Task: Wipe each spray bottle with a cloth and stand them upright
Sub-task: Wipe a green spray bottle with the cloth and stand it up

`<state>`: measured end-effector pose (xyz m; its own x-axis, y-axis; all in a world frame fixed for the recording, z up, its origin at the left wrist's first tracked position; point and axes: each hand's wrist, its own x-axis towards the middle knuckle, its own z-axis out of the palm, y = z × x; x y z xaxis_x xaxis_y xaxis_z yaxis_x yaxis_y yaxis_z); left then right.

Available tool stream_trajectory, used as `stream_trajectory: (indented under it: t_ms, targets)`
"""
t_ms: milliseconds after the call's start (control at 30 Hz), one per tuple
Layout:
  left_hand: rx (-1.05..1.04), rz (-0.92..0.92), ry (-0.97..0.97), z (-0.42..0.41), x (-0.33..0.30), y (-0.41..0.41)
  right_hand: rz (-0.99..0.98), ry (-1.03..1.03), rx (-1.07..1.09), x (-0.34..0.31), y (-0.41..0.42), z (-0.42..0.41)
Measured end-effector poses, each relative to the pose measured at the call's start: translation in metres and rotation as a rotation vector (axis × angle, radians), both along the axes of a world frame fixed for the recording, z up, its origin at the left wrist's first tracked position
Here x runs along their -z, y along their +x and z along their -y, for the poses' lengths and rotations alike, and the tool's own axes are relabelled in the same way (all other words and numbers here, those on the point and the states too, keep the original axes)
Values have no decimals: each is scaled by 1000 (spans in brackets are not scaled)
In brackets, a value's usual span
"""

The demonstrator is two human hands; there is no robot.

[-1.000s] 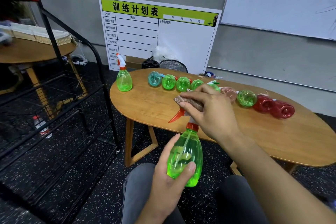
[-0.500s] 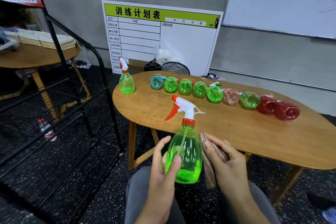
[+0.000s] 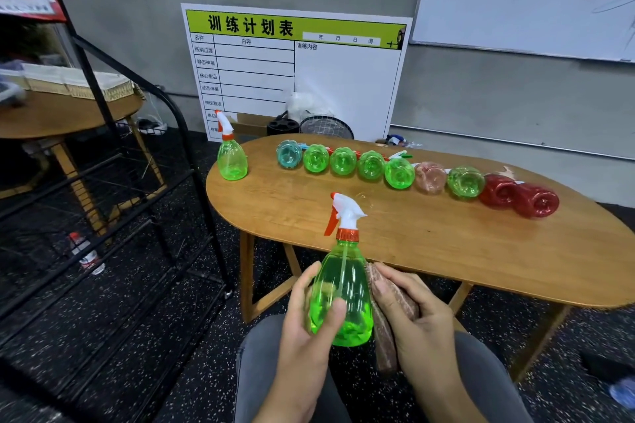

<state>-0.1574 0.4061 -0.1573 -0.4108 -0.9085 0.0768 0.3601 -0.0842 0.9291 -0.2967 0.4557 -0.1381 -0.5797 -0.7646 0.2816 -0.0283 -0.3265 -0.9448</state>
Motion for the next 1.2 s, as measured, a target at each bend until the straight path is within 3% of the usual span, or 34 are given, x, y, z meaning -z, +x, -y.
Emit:
stream_trajectory:
  t_ms: [700, 867, 1200]
  targets:
    - [-8, -36, 140, -3, -6, -6, -24, -14, 24, -6, 3, -2]
    - [10, 53, 52, -4, -6, -6, -38, -22, -14, -5, 6, -1]
    - [9, 15, -21, 1, 0, -2, -99, 11, 40, -3, 3, 0]
